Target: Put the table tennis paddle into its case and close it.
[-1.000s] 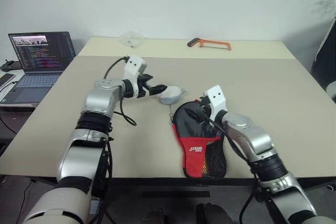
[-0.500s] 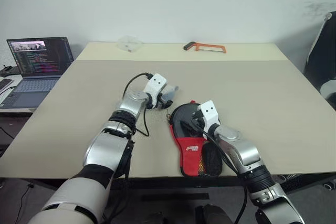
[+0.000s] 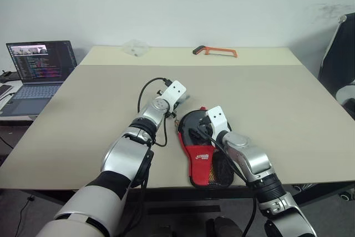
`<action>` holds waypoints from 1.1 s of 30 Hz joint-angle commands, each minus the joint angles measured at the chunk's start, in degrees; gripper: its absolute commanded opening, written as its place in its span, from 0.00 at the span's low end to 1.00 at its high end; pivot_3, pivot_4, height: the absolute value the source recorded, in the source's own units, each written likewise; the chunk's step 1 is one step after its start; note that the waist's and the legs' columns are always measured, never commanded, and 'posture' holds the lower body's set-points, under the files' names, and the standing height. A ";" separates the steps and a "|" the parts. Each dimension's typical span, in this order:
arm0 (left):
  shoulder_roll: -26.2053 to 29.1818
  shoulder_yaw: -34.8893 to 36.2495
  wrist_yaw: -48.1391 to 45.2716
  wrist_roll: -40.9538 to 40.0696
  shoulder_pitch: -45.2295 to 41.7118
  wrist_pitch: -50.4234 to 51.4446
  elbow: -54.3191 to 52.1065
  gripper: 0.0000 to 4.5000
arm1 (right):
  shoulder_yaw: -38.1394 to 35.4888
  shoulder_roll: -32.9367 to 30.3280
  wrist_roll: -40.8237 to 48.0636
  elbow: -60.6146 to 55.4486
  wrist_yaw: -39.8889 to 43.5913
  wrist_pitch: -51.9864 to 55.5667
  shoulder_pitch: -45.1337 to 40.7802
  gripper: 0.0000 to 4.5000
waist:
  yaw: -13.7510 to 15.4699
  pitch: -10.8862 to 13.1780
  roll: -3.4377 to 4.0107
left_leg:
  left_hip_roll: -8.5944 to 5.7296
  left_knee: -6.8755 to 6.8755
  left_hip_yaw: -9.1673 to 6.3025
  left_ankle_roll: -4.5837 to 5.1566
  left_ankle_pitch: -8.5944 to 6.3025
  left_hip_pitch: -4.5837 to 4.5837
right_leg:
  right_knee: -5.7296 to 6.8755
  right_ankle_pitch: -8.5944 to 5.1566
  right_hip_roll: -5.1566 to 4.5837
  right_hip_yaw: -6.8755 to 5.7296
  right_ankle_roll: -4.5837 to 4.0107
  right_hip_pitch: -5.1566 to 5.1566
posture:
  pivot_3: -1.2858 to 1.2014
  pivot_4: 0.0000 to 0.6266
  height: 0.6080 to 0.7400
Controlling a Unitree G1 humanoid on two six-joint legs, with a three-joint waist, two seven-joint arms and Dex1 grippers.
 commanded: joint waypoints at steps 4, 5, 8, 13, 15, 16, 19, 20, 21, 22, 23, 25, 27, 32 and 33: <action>-1.51 -2.26 10.80 5.77 -4.10 -7.09 0.43 0.10 | 3.32 1.51 -2.69 5.09 -0.20 6.65 -0.82 1.00 | 0.00 0.00 -0.01 | 0.00 0.00 -0.01 -0.02 0.01 0.00 | 0.02 0.00 0.00 0.00 0.00 -0.02 | 0.52 0.24 1.00; -2.20 -2.81 12.29 6.71 -4.42 -8.67 0.53 0.10 | 3.49 1.75 -2.92 5.20 -0.30 6.95 -1.09 1.00 | 0.05 -0.01 -0.02 | 0.00 0.00 -0.02 -0.02 0.01 0.00 | 0.01 0.00 0.00 -0.01 0.00 -0.01 | 0.52 0.24 1.00; -4.08 -4.88 14.81 9.62 -4.78 -11.38 0.96 0.10 | 3.75 2.11 -2.89 3.64 0.43 8.39 -1.07 1.00 | 0.08 -0.05 -0.03 | -0.02 0.00 -0.01 -0.04 0.01 0.00 | 0.01 0.01 -0.02 0.00 0.01 0.00 | 0.52 0.24 1.00; -6.31 -7.53 16.52 13.31 -4.10 -14.93 1.39 0.10 | 4.96 1.39 -3.20 -0.32 1.54 11.11 1.17 1.00 | -0.03 -0.06 -0.02 | 0.00 -0.04 0.01 -0.04 0.01 0.00 | 0.00 0.01 -0.01 -0.01 0.01 -0.02 | 0.52 0.24 1.00; -6.81 -8.33 16.77 14.37 -3.78 -16.16 1.46 0.10 | 5.21 1.32 -3.28 -1.43 1.48 11.77 1.95 1.00 | -0.05 -0.06 -0.02 | 0.00 -0.05 0.01 -0.04 0.01 0.00 | 0.00 0.00 -0.01 -0.01 0.02 -0.02 | 0.52 0.24 1.00; -7.15 -9.15 16.89 15.30 -3.54 -16.65 1.53 0.10 | 5.30 1.29 -3.30 -1.87 1.42 12.06 2.23 1.00 | -0.01 -0.06 -0.02 | 0.00 -0.05 0.01 -0.04 0.01 0.00 | 0.00 0.00 -0.01 -0.02 0.02 -0.02 | 0.52 0.24 1.00; -7.75 -10.71 17.80 17.23 -3.17 -17.91 1.64 0.10 | 5.31 1.36 -3.27 -2.90 1.17 12.89 2.77 1.00 | 0.05 -0.07 -0.03 | -0.02 -0.04 0.00 -0.04 0.01 0.00 | -0.01 -0.02 -0.01 -0.05 0.05 0.00 | 0.52 0.24 1.00; -7.81 -11.57 18.78 18.20 -3.27 -18.26 1.66 0.10 | 5.19 1.41 -3.21 -2.99 1.09 13.07 2.88 1.00 | 0.05 -0.07 -0.03 | -0.02 -0.04 0.00 -0.04 0.00 0.00 | -0.01 -0.03 -0.01 -0.05 0.07 0.00 | 0.52 0.24 1.00; -7.86 -12.24 19.78 19.04 -3.39 -18.54 1.67 0.10 | 5.12 1.44 -3.19 -3.09 1.02 13.20 3.02 1.00 | 0.05 -0.07 -0.03 | -0.02 -0.04 0.00 -0.04 0.00 0.00 | -0.01 -0.03 -0.01 -0.05 0.07 0.00 | 0.52 0.24 1.00; -7.94 -12.97 20.80 19.90 -3.57 -19.17 1.67 0.10 | 5.09 1.50 -3.18 -3.19 0.93 13.35 3.19 1.00 | 0.06 -0.07 -0.03 | -0.01 -0.04 0.00 -0.04 0.00 -0.01 | -0.02 -0.04 -0.01 -0.05 0.08 0.00 | 0.52 0.24 1.00; -8.01 -13.62 21.67 20.67 -3.72 -19.71 1.67 0.10 | 5.07 1.55 -3.18 -3.26 0.88 13.47 3.30 1.00 | 0.05 -0.07 -0.03 | -0.01 -0.04 0.00 -0.04 0.00 -0.01 | -0.02 -0.05 -0.01 -0.05 0.10 0.00 | 0.52 0.24 1.00; -8.11 -14.26 22.65 21.50 -3.90 -20.57 1.71 0.10 | 5.08 1.68 -3.16 -3.52 0.77 13.73 3.49 1.00 | 0.08 -0.07 -0.03 | -0.01 -0.04 0.00 -0.04 0.00 0.00 | -0.02 -0.05 -0.01 -0.05 0.10 0.00 | 0.52 0.24 1.00; -8.19 -14.91 23.36 22.26 -4.01 -21.59 1.75 0.10 | 5.06 1.75 -3.12 -3.83 0.72 14.02 3.64 1.00 | 0.10 -0.07 -0.03 | -0.01 -0.04 0.00 -0.04 0.00 -0.01 | -0.02 -0.05 -0.01 -0.06 0.11 0.00 | 0.52 0.24 1.00; -8.39 -16.47 25.04 24.12 -4.10 -23.49 1.85 0.10 | 4.91 1.02 -2.96 -5.06 1.09 15.02 4.07 1.00 | 0.14 -0.07 -0.03 | -0.02 -0.04 -0.01 -0.03 0.00 -0.02 | -0.03 -0.05 -0.01 -0.07 0.11 -0.01 | 0.52 0.24 1.00; -8.46 -17.04 25.83 24.79 -4.09 -23.74 1.86 0.10 | 4.88 0.80 -2.93 -5.38 1.14 15.21 4.21 1.00 | 0.15 -0.07 -0.03 | -0.01 -0.04 -0.01 -0.03 0.00 -0.03 | -0.03 -0.05 -0.01 -0.07 0.11 -0.01 | 0.52 0.24 1.00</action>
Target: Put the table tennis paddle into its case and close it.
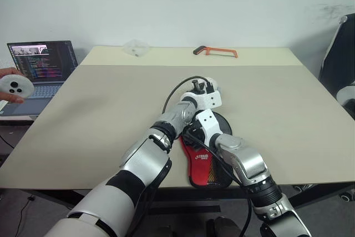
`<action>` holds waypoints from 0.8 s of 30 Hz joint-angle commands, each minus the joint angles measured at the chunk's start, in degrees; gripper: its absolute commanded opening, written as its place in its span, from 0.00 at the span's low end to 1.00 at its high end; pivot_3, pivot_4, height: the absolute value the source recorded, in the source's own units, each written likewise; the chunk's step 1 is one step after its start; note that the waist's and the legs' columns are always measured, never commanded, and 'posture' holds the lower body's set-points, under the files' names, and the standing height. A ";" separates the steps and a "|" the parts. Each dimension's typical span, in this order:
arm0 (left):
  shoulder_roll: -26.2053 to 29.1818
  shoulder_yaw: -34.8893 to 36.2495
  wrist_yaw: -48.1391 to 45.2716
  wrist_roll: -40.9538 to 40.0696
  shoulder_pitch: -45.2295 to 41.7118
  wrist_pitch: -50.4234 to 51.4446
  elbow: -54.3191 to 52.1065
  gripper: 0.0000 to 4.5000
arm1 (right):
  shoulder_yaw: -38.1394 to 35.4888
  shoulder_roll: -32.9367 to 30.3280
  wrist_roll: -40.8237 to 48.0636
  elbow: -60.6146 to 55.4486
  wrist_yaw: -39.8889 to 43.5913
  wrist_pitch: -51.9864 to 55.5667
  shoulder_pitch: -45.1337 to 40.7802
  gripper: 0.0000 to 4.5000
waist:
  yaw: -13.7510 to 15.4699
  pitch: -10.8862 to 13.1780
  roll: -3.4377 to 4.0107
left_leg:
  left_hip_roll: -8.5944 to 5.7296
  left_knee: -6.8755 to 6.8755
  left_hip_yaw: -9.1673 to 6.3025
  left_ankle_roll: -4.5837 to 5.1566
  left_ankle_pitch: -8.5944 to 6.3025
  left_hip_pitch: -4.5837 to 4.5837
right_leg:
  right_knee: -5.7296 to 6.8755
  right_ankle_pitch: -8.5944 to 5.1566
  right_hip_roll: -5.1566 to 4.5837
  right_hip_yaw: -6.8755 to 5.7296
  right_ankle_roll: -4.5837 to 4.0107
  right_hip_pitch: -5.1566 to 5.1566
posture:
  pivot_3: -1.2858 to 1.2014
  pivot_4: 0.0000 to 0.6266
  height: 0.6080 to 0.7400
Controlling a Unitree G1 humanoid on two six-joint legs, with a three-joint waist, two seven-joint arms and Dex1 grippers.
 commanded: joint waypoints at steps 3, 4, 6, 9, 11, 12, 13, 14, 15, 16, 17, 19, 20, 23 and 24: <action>-0.75 -1.50 2.94 1.82 -1.80 -2.20 -1.18 0.10 | 1.11 -0.74 0.59 1.30 0.89 5.13 3.24 1.00 | 0.08 0.00 0.00 | 0.00 0.00 0.00 0.00 0.00 -0.01 | -0.01 -0.01 0.00 -0.01 0.01 0.01 | 0.52 0.24 1.00; -0.89 -1.86 2.97 2.16 -1.74 -2.27 -1.14 0.10 | 1.06 -0.79 0.64 0.92 0.84 5.40 3.41 1.00 | 0.09 0.00 0.00 | 0.00 0.00 0.00 0.00 0.00 -0.01 | -0.01 -0.01 0.00 -0.01 0.02 0.01 | 0.52 0.24 1.00; -1.18 -3.40 3.48 3.67 -1.68 -2.71 -1.10 0.10 | 0.84 -0.68 0.75 0.34 0.63 5.85 3.82 1.00 | 0.10 0.00 0.00 | 0.00 0.00 0.00 0.01 0.00 -0.01 | -0.01 -0.02 0.00 -0.02 0.03 0.01 | 0.52 0.24 1.00; -1.49 -6.29 4.64 6.31 -1.79 -3.99 -1.08 0.10 | 0.78 -0.67 0.69 -0.09 0.51 6.09 4.30 1.00 | 0.12 0.00 0.00 | 0.00 0.00 0.00 0.01 0.00 -0.02 | -0.02 -0.02 0.00 -0.02 0.04 0.02 | 0.52 0.24 1.00; -1.68 -7.49 5.08 7.33 -1.84 -4.67 -1.02 0.10 | 0.73 -0.62 0.66 -0.20 0.47 6.21 4.39 1.00 | 0.13 0.00 0.00 | 0.00 0.00 0.00 0.01 0.00 -0.02 | -0.02 -0.03 0.00 -0.03 0.05 0.01 | 0.52 0.24 1.00; -1.74 -8.01 5.39 7.79 -1.87 -4.92 -1.00 0.10 | 0.74 -0.62 0.65 -0.23 0.48 6.24 4.41 1.00 | 0.13 0.00 0.00 | 0.00 0.00 0.00 0.01 0.00 -0.02 | -0.03 -0.04 0.00 -0.03 0.07 0.02 | 0.52 0.24 1.00; -1.74 -8.57 5.76 8.33 -1.93 -5.09 -0.97 0.10 | 0.74 -0.61 0.63 -0.24 0.48 6.26 4.42 1.00 | 0.14 0.00 0.00 | 0.00 0.00 0.00 0.01 0.00 -0.02 | -0.03 -0.05 0.00 -0.04 0.08 0.02 | 0.52 0.24 1.00; -1.74 -9.13 6.09 8.87 -1.99 -5.24 -0.94 0.10 | 0.74 -0.58 0.62 -0.24 0.47 6.28 4.43 1.00 | 0.14 0.00 0.00 | 0.00 0.00 -0.01 0.01 0.00 -0.02 | -0.03 -0.05 0.00 -0.03 0.08 0.02 | 0.52 0.24 1.00; -1.74 -9.48 6.33 9.18 -2.03 -5.36 -0.91 0.10 | 0.74 -0.55 0.62 -0.22 0.46 6.30 4.43 1.00 | 0.14 0.00 0.00 | 0.00 0.00 -0.01 0.01 0.00 -0.02 | -0.03 -0.07 0.00 -0.03 0.11 0.02 | 0.52 0.24 1.00; -1.78 -9.95 6.53 9.61 -2.07 -5.39 -0.88 0.10 | 0.77 -0.56 0.61 -0.22 0.49 6.28 4.50 1.00 | 0.14 0.00 0.00 | 0.00 0.00 -0.01 0.01 0.00 -0.02 | -0.03 -0.07 0.00 -0.04 0.12 0.02 | 0.52 0.24 1.00; -1.80 -10.03 6.56 9.71 -2.07 -5.25 -0.85 0.10 | 0.82 -0.58 0.60 -0.23 0.51 6.27 4.57 1.00 | 0.14 0.00 0.00 | 0.00 0.00 -0.01 0.01 0.00 -0.02 | -0.03 -0.08 0.00 -0.04 0.13 0.02 | 0.52 0.24 1.00; -1.93 -8.00 5.99 7.77 -1.90 -3.22 -0.74 0.10 | 0.90 -0.62 0.60 -0.30 0.55 6.30 4.73 1.00 | 0.13 0.00 0.00 | 0.00 0.00 -0.01 0.01 0.00 -0.02 | -0.03 -0.09 0.00 -0.03 0.15 0.02 | 0.52 0.24 1.00; -1.92 -7.21 5.51 7.02 -1.85 -2.14 -0.68 0.10 | 0.93 -0.64 0.61 -0.33 0.57 6.31 4.81 1.00 | 0.13 0.00 0.00 | 0.00 0.00 0.00 0.01 0.00 -0.02 | -0.03 -0.09 0.00 -0.04 0.15 0.02 | 0.52 0.24 1.00; -1.79 -6.49 4.06 6.49 -1.72 0.13 -0.55 0.10 | 0.99 -0.70 0.59 -0.31 0.62 6.28 4.98 1.00 | 0.11 -0.01 0.00 | 0.00 0.00 0.00 0.02 -0.01 -0.01 | -0.03 -0.10 0.00 -0.04 0.17 0.02 | 0.52 0.24 1.00; -1.79 -6.58 3.96 6.75 -1.73 0.24 -0.57 0.10 | 0.97 -0.71 0.60 -0.26 0.62 6.26 5.02 1.00 | 0.11 -0.01 0.00 | 0.00 0.00 0.00 0.02 -0.01 -0.01 | -0.03 -0.10 0.00 -0.05 0.17 0.02 | 0.52 0.24 1.00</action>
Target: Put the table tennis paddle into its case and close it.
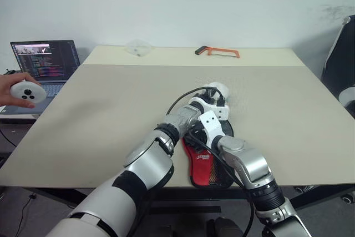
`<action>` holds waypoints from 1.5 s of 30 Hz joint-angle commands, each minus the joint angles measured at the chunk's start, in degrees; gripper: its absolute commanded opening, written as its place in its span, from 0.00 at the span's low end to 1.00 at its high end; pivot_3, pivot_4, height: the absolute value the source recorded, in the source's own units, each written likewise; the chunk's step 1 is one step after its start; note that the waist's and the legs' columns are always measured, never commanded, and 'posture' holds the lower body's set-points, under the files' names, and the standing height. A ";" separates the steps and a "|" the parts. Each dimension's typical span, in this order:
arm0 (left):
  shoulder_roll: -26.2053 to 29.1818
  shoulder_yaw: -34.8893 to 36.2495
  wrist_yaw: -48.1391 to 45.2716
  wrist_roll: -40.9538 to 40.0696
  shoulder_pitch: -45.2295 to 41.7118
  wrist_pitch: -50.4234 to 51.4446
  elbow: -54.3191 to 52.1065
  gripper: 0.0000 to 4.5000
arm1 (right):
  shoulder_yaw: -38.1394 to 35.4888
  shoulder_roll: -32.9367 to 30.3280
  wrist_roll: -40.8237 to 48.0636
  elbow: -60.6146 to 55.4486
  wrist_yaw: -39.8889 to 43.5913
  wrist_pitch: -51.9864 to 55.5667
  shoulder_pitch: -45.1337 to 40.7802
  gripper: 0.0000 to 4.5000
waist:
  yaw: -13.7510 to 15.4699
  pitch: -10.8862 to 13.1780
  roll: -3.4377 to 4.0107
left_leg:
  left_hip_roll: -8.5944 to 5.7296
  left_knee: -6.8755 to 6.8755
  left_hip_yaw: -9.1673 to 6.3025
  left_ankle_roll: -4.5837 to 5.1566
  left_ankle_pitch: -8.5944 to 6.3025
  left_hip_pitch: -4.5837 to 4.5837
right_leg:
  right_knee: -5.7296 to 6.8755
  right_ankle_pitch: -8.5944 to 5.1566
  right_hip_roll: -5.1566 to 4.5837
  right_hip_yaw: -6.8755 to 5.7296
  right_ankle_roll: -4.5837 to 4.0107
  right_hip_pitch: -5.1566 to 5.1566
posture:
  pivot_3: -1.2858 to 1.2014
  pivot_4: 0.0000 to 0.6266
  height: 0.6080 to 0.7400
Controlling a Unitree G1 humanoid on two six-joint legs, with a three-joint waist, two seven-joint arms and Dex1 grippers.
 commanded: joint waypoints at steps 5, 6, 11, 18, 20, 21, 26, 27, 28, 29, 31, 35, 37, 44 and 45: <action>-0.98 3.57 -6.84 -3.79 -1.29 4.04 -1.21 0.10 | 1.49 -0.55 0.50 3.34 0.91 3.88 2.87 1.00 | 0.00 -0.01 0.00 | 0.00 0.00 0.01 0.00 0.00 0.00 | 0.00 0.03 0.00 0.00 -0.06 0.00 | 0.52 0.24 1.00; -0.99 3.34 -8.14 -3.53 -1.15 4.59 -1.17 0.10 | 1.46 -0.56 0.51 3.41 0.92 3.85 2.83 1.00 | -0.01 -0.01 0.00 | 0.00 0.00 0.01 0.00 0.00 0.00 | 0.00 0.02 0.00 -0.01 -0.04 0.01 | 0.52 0.24 1.00; -0.68 3.34 -12.40 -3.93 0.08 5.64 -1.23 0.10 | 1.39 -0.53 0.50 3.74 0.96 3.70 2.66 1.00 | -0.02 -0.02 0.00 | 0.00 0.00 0.01 0.00 0.00 0.01 | 0.00 0.02 0.01 0.00 -0.03 0.01 | 0.52 0.24 1.00; 0.56 0.48 -10.32 -1.15 0.37 1.75 -1.76 0.10 | 1.23 -0.65 0.53 4.00 1.12 3.63 2.51 1.00 | -0.01 -0.02 0.00 | 0.01 0.00 0.00 0.00 0.00 0.01 | 0.00 0.04 0.00 0.00 -0.07 0.01 | 0.52 0.24 1.00; 0.70 -0.69 -6.93 -0.09 -0.04 -0.92 -1.99 0.10 | 1.29 -0.64 0.49 4.07 1.15 3.58 2.47 1.00 | 0.03 -0.02 0.00 | 0.01 0.00 0.00 0.00 0.00 0.01 | 0.00 0.05 0.00 0.01 -0.08 0.01 | 0.52 0.24 1.00; 0.82 -1.17 -4.45 0.39 -0.31 -2.37 -2.09 0.10 | 1.29 -0.61 0.49 4.13 1.16 3.55 2.43 1.00 | 0.04 -0.03 0.00 | 0.00 0.00 -0.01 0.00 0.00 0.02 | 0.00 0.06 -0.01 0.02 -0.10 0.01 | 0.52 0.24 1.00; 0.27 -2.02 0.05 1.10 -0.35 -6.67 -1.99 0.10 | 1.39 -0.61 0.47 4.20 1.31 3.53 2.39 1.00 | 0.10 -0.04 0.00 | 0.01 0.00 -0.01 0.00 0.00 0.02 | 0.00 0.05 -0.02 0.02 -0.08 0.01 | 0.52 0.24 1.00; 0.31 -2.48 0.90 1.66 -0.30 -7.45 -1.98 0.10 | 1.38 -0.60 0.47 4.22 1.32 3.54 2.39 1.00 | 0.09 -0.04 0.00 | 0.01 0.00 -0.01 0.00 0.00 0.02 | 0.00 0.05 -0.02 0.02 -0.08 0.01 | 0.52 0.24 1.00; 0.23 -2.41 0.78 1.60 -0.14 -7.33 -1.87 0.10 | 1.39 -0.56 0.44 4.21 1.30 3.56 2.40 1.00 | 0.09 -0.04 0.00 | 0.01 0.00 0.00 0.00 0.00 0.02 | 0.00 0.04 -0.02 0.02 -0.07 0.01 | 0.52 0.24 1.00; 0.17 -2.39 0.80 1.54 -0.03 -7.30 -1.79 0.10 | 1.38 -0.52 0.41 4.18 1.27 3.60 2.43 1.00 | 0.09 -0.04 0.00 | 0.01 0.00 0.00 0.00 0.00 0.02 | 0.00 0.04 -0.02 0.02 -0.07 0.01 | 0.52 0.24 1.00; -0.05 -2.39 1.79 1.54 0.07 -7.84 -1.80 0.10 | 1.37 -0.39 0.41 4.09 1.18 3.70 2.57 1.00 | 0.07 -0.04 0.00 | 0.00 0.00 0.00 0.00 0.00 0.02 | 0.00 0.03 -0.02 0.01 -0.05 0.01 | 0.52 0.24 1.00; -0.66 -2.87 2.81 2.21 -0.20 -6.84 -1.67 0.10 | 1.40 -0.23 0.44 3.93 1.08 3.86 2.79 1.00 | 0.07 -0.04 0.00 | 0.00 0.00 0.00 0.00 0.00 0.02 | 0.00 0.02 -0.02 0.00 -0.03 0.02 | 0.52 0.24 1.00; -0.98 -2.83 2.48 2.14 -0.34 -6.37 -1.60 0.10 | 1.43 -0.21 0.47 3.84 1.08 3.93 2.84 1.00 | 0.07 -0.04 0.00 | 0.00 0.00 0.00 0.00 0.00 0.02 | 0.00 0.00 -0.02 0.00 0.00 0.02 | 0.52 0.24 1.00; -2.47 -4.78 3.98 3.97 -1.36 -7.02 -1.72 0.10 | 1.59 -0.13 0.59 3.58 1.19 4.26 3.15 1.00 | 0.07 -0.04 0.00 | 0.00 0.00 0.00 0.00 0.00 0.02 | 0.00 0.00 -0.01 0.00 0.00 0.03 | 0.52 0.24 1.00; -2.70 -4.90 4.23 4.05 -1.47 -7.37 -1.75 0.10 | 1.62 -0.13 0.59 3.47 1.19 4.32 3.25 1.00 | 0.09 -0.04 0.00 | 0.00 0.00 -0.01 0.00 0.00 0.01 | 0.00 0.00 -0.01 0.00 0.00 0.03 | 0.52 0.24 1.00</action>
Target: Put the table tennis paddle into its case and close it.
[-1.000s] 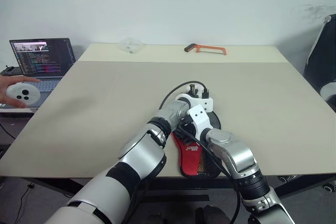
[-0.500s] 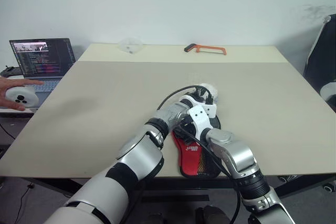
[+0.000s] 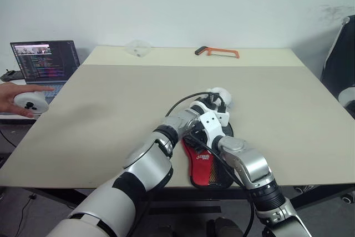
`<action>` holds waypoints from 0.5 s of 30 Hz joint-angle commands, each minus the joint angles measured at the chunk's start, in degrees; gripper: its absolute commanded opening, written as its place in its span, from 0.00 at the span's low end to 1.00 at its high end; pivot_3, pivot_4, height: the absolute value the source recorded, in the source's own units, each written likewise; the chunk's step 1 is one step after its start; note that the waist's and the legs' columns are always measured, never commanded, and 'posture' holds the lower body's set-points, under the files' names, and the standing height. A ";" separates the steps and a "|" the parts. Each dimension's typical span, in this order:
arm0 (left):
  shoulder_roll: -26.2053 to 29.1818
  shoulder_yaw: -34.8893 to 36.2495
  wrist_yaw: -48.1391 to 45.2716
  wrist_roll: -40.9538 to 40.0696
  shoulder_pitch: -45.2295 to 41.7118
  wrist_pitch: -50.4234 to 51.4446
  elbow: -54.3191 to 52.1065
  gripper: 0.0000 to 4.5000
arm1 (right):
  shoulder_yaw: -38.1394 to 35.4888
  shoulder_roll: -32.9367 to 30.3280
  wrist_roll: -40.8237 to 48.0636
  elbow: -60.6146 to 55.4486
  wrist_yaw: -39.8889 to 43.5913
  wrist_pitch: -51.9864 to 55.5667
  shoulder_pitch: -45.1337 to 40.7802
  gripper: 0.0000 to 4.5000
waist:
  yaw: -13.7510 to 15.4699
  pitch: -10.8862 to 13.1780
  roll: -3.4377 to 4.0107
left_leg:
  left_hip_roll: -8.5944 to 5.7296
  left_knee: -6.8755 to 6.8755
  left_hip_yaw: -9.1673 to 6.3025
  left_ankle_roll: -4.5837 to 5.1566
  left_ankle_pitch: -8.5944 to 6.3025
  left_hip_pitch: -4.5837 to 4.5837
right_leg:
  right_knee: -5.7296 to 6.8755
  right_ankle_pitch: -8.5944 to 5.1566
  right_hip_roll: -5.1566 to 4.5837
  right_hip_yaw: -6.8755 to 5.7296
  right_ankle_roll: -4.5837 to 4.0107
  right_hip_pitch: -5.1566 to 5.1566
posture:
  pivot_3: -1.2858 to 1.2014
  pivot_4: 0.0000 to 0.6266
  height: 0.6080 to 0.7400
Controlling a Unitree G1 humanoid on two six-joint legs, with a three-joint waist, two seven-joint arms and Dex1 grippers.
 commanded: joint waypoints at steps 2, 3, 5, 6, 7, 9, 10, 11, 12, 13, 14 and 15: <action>-2.98 -0.26 1.85 -0.01 -2.71 -1.90 -1.85 0.10 | 1.75 0.00 0.58 3.48 0.54 4.41 3.13 1.00 | 0.12 0.00 0.00 | 0.00 0.00 0.00 0.00 0.00 0.00 | 0.00 0.00 0.00 -0.01 0.00 0.00 | 0.52 0.24 1.00; -3.22 -0.06 1.73 -0.25 -2.79 -1.89 -1.84 0.10 | 1.74 0.00 0.57 3.44 0.53 4.44 3.19 1.00 | 0.16 0.00 0.00 | -0.01 0.00 0.00 0.00 0.00 -0.01 | 0.00 0.00 0.00 -0.01 0.00 0.00 | 0.52 0.24 1.00; -3.67 0.11 1.62 -0.46 -3.06 -1.83 -1.83 0.10 | 1.69 0.06 0.55 3.34 0.49 4.50 3.29 1.00 | 0.21 0.00 0.00 | -0.01 0.00 0.00 0.00 0.00 -0.01 | -0.01 0.00 0.00 -0.01 0.01 0.00 | 0.52 0.24 1.00; -3.88 0.16 1.67 -0.51 -3.24 -1.82 -1.83 0.10 | 1.68 0.09 0.54 3.28 0.46 4.53 3.35 1.00 | 0.28 0.00 0.00 | -0.01 0.00 0.00 0.00 0.00 -0.01 | -0.01 0.00 0.00 -0.01 0.01 0.00 | 0.52 0.24 1.00; -4.04 0.20 1.79 -0.58 -3.41 -1.83 -1.85 0.10 | 1.69 0.14 0.53 3.15 0.40 4.59 3.44 1.00 | 0.35 0.00 0.00 | -0.01 0.00 0.00 0.00 0.00 -0.01 | -0.01 -0.01 0.00 -0.02 0.01 0.00 | 0.52 0.24 1.00; -4.31 0.45 1.69 -0.88 -3.70 -1.76 -1.85 0.10 | 1.68 0.24 0.51 2.95 0.32 4.68 3.61 1.00 | 0.45 0.00 0.00 | -0.01 0.00 -0.01 0.00 0.00 -0.01 | -0.01 -0.01 0.00 -0.02 0.01 0.00 | 0.52 0.24 1.00; -4.42 0.61 1.54 -1.06 -3.79 -1.66 -1.84 0.10 | 1.66 0.27 0.50 2.91 0.29 4.72 3.66 1.00 | 0.49 0.00 0.00 | -0.01 0.00 0.00 0.00 0.00 -0.01 | -0.01 -0.01 0.00 -0.02 0.01 0.00 | 0.52 0.24 1.00; -4.49 0.70 1.44 -1.17 -3.85 -1.59 -1.82 0.10 | 1.66 0.27 0.49 2.80 0.28 4.77 3.74 1.00 | 0.55 0.00 0.00 | -0.01 0.00 0.00 0.00 0.00 -0.01 | -0.01 -0.01 0.00 -0.02 0.01 0.00 | 0.52 0.24 1.00; -4.59 1.68 0.66 -2.12 -3.75 -0.62 -1.74 0.10 | 1.63 0.27 0.48 2.73 0.26 4.83 3.82 1.00 | 0.60 0.00 0.00 | -0.01 0.00 0.00 0.00 0.00 -0.01 | -0.02 -0.01 0.00 -0.02 0.01 0.00 | 0.52 0.24 1.00; -4.67 2.87 -0.48 -3.26 -3.59 0.53 -1.65 0.10 | 1.61 0.28 0.47 2.64 0.24 4.88 3.91 1.00 | 0.65 0.00 0.00 | -0.01 0.00 0.00 0.00 0.00 -0.02 | -0.02 -0.01 0.00 -0.02 0.01 0.00 | 0.52 0.24 1.00; -4.64 4.08 -2.02 -4.36 -3.27 2.05 -1.50 0.10 | 1.56 0.25 0.45 2.56 0.22 4.94 3.99 1.00 | 0.74 0.00 0.00 | -0.01 0.00 0.00 0.00 0.00 -0.02 | -0.02 -0.01 0.00 -0.03 0.01 0.00 | 0.52 0.24 1.00; -4.58 4.74 -3.58 -4.91 -2.93 3.45 -1.36 0.10 | 1.52 0.23 0.44 2.48 0.20 4.98 4.07 1.00 | 0.80 0.00 0.00 | -0.01 0.00 0.00 0.00 0.00 -0.02 | -0.02 -0.01 0.00 -0.03 0.01 0.00 | 0.52 0.24 1.00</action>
